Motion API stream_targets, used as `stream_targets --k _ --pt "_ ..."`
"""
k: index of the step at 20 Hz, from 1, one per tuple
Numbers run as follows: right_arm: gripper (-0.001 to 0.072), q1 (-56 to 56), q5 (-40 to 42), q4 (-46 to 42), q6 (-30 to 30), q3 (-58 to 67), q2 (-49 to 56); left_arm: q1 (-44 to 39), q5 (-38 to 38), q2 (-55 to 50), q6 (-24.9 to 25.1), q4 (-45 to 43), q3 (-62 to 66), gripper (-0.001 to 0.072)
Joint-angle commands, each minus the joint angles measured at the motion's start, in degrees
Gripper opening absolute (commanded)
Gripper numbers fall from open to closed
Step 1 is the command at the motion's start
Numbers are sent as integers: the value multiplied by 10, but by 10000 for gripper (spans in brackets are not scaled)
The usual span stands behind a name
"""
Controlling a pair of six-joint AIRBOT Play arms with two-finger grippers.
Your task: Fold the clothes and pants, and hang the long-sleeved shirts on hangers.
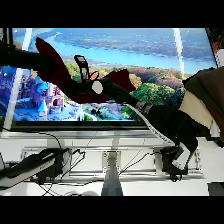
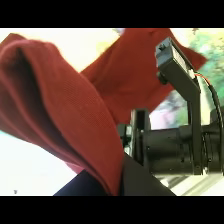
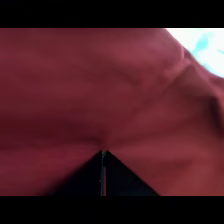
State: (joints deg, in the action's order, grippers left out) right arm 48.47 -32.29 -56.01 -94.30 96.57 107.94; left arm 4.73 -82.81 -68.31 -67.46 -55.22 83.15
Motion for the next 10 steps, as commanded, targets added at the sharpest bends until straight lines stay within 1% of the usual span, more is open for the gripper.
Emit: stream_targets --k 1,3,4,5,7,8,9,10 --pt "11 -51 -146 -132 -8 22 0 -26 23 -48 -19 45 -2 17" --pt "11 -128 -249 -221 -8 22 -10 -65 64 -94 -19 94 -2 16" --pt "10 -169 -284 -249 -8 22 -15 -93 96 -120 -18 121 -2 16" --pt "10 -214 -312 -265 -7 22 -21 -123 132 -145 -18 147 -2 16" --pt "10 -311 -355 -268 -4 22 -34 -200 227 -202 -17 208 -2 16" --pt "11 -352 -373 -267 7 22 -39 -236 280 -228 -4 219 -2 17" --pt "10 -392 -394 -267 31 22 -43 -267 332 -253 3 219 -2 49" --pt "10 -426 -413 -266 63 22 -44 -295 373 -276 3 225 -2 326"
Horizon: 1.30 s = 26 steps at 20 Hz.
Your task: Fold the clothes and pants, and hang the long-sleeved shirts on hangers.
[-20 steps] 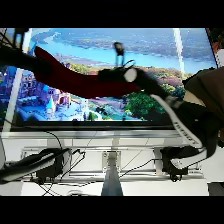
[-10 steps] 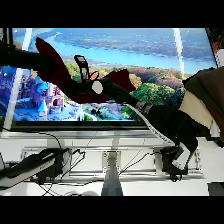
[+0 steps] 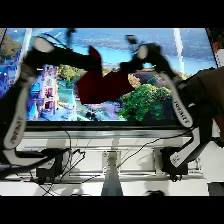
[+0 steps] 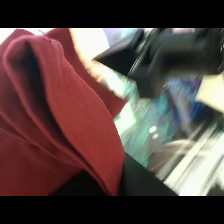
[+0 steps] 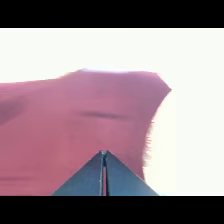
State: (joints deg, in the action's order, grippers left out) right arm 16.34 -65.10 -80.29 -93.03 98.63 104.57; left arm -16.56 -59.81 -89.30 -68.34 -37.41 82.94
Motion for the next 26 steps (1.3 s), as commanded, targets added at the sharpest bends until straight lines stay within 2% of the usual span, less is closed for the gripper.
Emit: stream_targets --k 1,2,3,5,6,8,10,12,16,17,18,19,20,21,22,23,24,26 --pt "10 -139 -101 -19 85 1 -10 -101 163 -82 11 63 0 720" --pt "13 -168 -110 -6 111 -2 -10 -114 172 -93 13 78 0 709" --pt "99 -197 -115 13 123 -6 -10 -117 172 -96 17 76 0 708" --pt "429 -241 -114 69 122 -21 -5 -108 171 -92 44 73 0 706" --pt "485 -255 -115 112 123 -30 1 -97 170 -88 45 71 0 705" --pt "496 -264 -116 221 151 -56 19 -64 148 -76 48 70 0 703" --pt "563 -248 -106 323 181 -87 43 -24 106 -62 76 69 0 702" --pt "570 -209 -85 381 194 -112 70 17 61 -46 84 47 0 702" --pt "561 -92 -35 426 190 -122 112 108 -32 0 84 -48 0 692" --pt "501 -65 -21 434 190 -122 113 130 -55 15 84 -76 0 691" --pt "474 -40 -5 437 193 -120 113 158 -82 34 84 -103 0 691" --pt "398 -17 9 436 199 -113 113 181 -104 52 84 -118 0 691" --pt "244 1 16 431 209 -104 113 204 -123 70 84 -128 0 691" --pt "40 15 16 417 209 -89 113 228 -138 90 84 -138 0 691" --pt "11 23 13 397 208 -69 110 250 -147 110 84 -147 0 691" --pt "11 28 8 373 206 -51 103 273 -149 131 84 -160 0 680" --pt "11 27 2 336 197 -32 89 293 -146 150 84 -176 0 612" --pt "11 22 1 236 140 2 49 334 -143 182 84 -197 0 348"
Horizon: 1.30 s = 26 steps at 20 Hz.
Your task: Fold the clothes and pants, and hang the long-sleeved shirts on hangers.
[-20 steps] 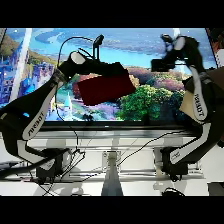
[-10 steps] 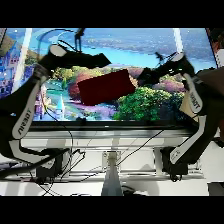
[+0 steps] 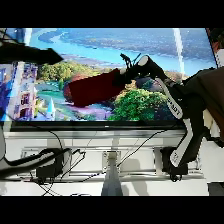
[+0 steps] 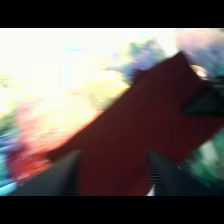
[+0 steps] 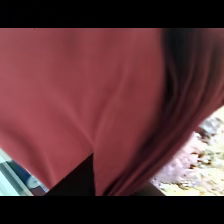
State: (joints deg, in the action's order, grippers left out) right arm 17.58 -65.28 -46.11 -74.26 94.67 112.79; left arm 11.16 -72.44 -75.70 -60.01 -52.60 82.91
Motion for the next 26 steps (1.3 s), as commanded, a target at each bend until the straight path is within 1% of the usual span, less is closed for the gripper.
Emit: stream_targets --k 1,3,5,8,12,14,15,17,19,20,21,22,23,25,26 --pt "11 5 2 -161 -80 55 -62 75 -18 55 0 -44 1 303" --pt "11 -16 -2 -255 -129 70 -128 99 -18 63 0 -44 1 296" --pt "11 -52 -29 -324 -173 80 -200 111 -18 61 0 -44 1 296" --pt "11 -132 -115 -411 -214 98 -300 111 -18 61 0 -44 0 296" --pt "11 -291 -238 -523 -241 102 -420 111 -18 61 0 -44 0 297" --pt "11 -386 -267 -552 -250 102 -468 111 -18 61 0 -44 0 297" --pt "11 -436 -269 -562 -269 102 -490 111 -18 61 0 -44 0 296" --pt "11 -535 -271 -565 -306 102 -522 111 -18 61 0 -44 0 296" --pt "12 -615 -306 -561 -314 101 -532 111 -18 61 0 -44 0 296" --pt "45 -644 -326 -557 -316 100 -531 111 -18 61 0 -44 0 296" --pt "218 -661 -332 -554 -318 97 -530 111 -18 61 0 -44 0 296" --pt "459 -669 -331 -551 -318 93 -530 111 -18 61 0 -44 0 296" --pt "591 -669 -330 -547 -315 89 -530 111 -18 61 0 -44 0 297" --pt "579 -668 -323 -506 -313 85 -524 111 -18 61 0 -44 0 296" --pt "440 -667 -313 -474 -304 85 -518 111 -18 61 0 -44 0 296"
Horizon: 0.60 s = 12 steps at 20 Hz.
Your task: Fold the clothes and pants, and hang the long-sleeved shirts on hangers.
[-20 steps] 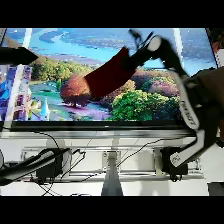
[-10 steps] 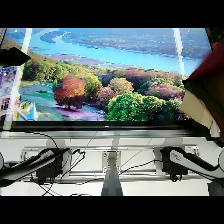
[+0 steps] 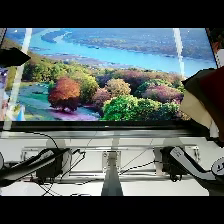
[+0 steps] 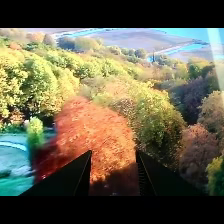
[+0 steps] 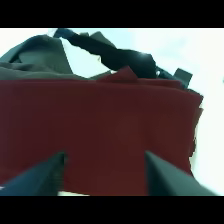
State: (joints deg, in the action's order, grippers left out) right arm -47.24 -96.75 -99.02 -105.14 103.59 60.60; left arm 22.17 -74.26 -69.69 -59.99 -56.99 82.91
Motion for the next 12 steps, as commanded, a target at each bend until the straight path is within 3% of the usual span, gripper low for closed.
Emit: stream_targets --k 1,4,12 --pt "281 -9 7 77 21 -5 9 1 0 0 0 0 0 296" --pt "11 71 25 90 63 -6 17 1 0 0 0 0 0 296" --pt "11 501 155 49 73 -7 17 1 0 0 0 0 0 296"
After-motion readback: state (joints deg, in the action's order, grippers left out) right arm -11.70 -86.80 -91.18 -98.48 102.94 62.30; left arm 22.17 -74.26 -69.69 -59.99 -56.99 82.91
